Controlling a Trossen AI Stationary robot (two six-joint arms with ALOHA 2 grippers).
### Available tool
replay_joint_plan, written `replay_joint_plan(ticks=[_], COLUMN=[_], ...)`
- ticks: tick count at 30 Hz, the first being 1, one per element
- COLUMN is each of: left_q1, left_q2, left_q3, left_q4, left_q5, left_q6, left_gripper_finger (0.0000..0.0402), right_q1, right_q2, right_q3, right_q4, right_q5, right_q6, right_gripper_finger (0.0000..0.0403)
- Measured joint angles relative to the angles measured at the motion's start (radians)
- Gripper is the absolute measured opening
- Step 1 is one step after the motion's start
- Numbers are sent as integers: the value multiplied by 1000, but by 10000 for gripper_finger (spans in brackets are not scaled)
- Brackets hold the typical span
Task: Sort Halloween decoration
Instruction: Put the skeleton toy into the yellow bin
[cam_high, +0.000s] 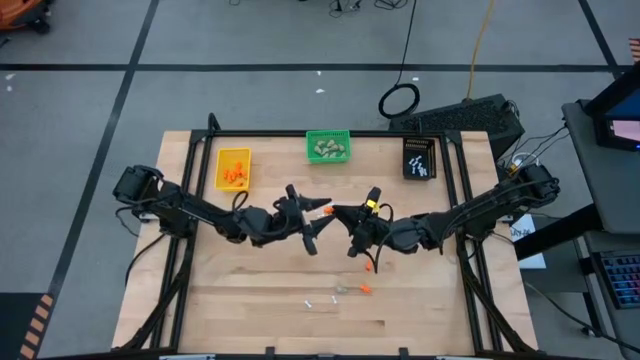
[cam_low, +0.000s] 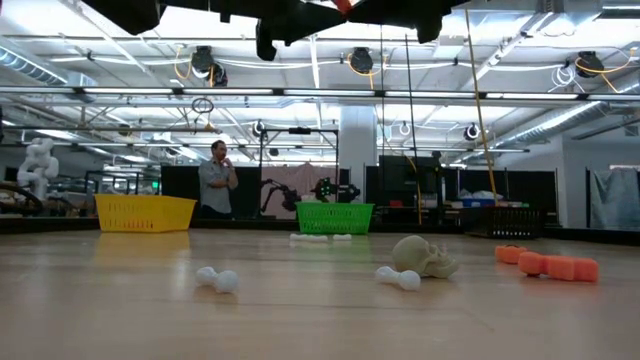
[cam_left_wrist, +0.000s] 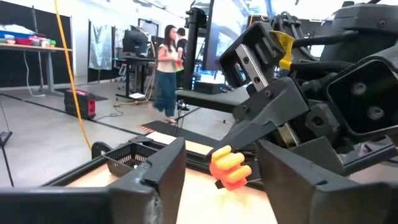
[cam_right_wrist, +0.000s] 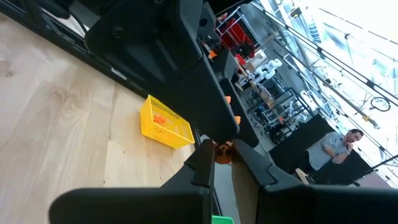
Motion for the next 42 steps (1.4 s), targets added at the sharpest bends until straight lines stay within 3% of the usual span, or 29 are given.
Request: replay_joint_plan(ticks=[17, 22, 36, 42], left_q1=[-1, -1, -2, -2], left_q2=[0, 0, -16, -116], left_q3=[0, 0, 0, 0], left_q4=[-5, -9, -34, -183], left_q5=[-1, 4, 10, 11], left_q6=[53, 54, 78, 81], left_gripper_finger=[15, 15, 22, 22], right_q1=[0, 1, 1, 6], right_q2=[0, -1, -1, -1], right_q3=[0, 0, 0, 0], right_q4=[-7, -18, -80, -185], right_q5=[12, 37, 78, 101], right_q6=[1, 37, 179, 294], right_gripper_finger=[20, 39, 153, 166])
